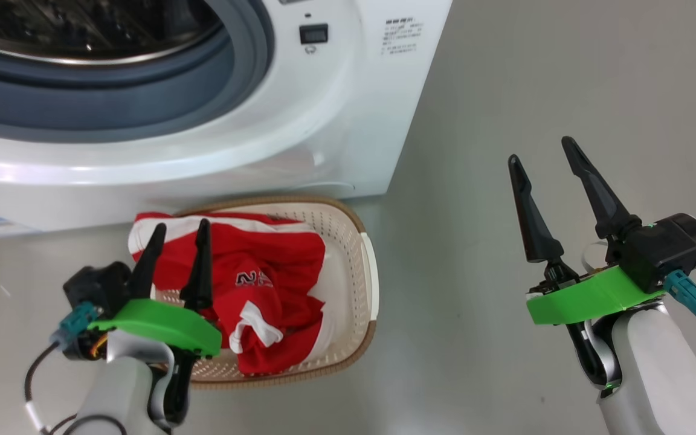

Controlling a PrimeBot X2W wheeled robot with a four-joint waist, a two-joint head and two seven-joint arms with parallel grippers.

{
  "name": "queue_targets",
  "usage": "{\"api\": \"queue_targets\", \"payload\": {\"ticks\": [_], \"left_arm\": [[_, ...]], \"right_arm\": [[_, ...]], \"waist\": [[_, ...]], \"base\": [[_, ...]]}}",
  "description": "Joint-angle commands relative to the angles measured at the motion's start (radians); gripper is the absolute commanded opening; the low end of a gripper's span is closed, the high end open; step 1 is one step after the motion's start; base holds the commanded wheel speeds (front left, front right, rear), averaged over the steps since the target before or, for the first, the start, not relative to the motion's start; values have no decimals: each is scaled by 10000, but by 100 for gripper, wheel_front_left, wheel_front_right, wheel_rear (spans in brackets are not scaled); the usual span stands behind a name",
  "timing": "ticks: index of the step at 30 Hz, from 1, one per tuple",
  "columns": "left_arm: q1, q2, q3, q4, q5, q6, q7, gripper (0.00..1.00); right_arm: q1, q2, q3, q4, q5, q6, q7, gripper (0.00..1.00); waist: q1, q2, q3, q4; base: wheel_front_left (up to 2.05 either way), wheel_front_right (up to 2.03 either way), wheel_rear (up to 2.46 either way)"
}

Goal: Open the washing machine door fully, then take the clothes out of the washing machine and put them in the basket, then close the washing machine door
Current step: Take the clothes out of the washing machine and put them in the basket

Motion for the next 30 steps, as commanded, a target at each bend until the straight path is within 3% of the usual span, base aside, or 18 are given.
{"api": "queue_targets", "payload": {"ticks": [1,14,30], "left_arm": [[491,120,573,-771,377,-60,-120,100],[1925,-132,1505,-2987,1507,-144,-120,100],[3498,-81,1928,-3965,2037,-129,-120,100]], "right_arm": [[215,17,128,-154,-85,48,-63,100],[680,17,-205,278,0,48,-63,100],[1703,17,-432,164,-148,48,-63,100]], "waist": [[0,-1,-602,142],[0,-1,-1996,112],[0,-1,-3448,6]], "base": [[0,0,0],[0,0,0],[0,0,0]]}}
